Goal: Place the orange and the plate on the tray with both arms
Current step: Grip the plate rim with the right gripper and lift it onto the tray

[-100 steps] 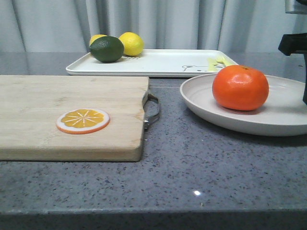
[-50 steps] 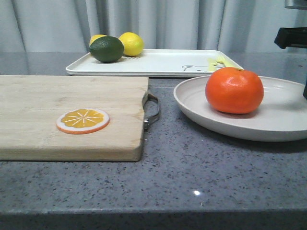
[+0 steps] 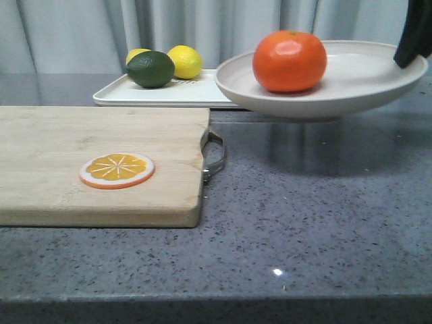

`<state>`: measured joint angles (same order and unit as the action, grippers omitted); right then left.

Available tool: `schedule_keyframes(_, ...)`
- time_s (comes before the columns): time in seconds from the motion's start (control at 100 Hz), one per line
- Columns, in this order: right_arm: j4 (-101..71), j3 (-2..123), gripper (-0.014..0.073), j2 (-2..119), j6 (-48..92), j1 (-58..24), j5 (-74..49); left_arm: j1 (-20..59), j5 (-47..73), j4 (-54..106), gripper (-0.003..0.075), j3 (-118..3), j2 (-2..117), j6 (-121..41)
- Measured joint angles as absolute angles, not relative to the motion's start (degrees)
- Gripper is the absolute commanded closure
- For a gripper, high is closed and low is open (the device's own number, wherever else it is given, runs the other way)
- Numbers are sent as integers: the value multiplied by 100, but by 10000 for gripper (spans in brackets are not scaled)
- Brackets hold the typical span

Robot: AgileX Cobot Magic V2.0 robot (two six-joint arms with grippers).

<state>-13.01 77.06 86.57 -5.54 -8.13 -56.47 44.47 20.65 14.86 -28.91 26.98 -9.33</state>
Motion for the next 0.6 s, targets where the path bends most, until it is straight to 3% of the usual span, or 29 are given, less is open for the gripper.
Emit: schedule_keyframes(0.6, -2024, 11312, 650, 11292, -227, -813, -6338, 4447, 2065, 1486, 740, -2882, 2698, -933)
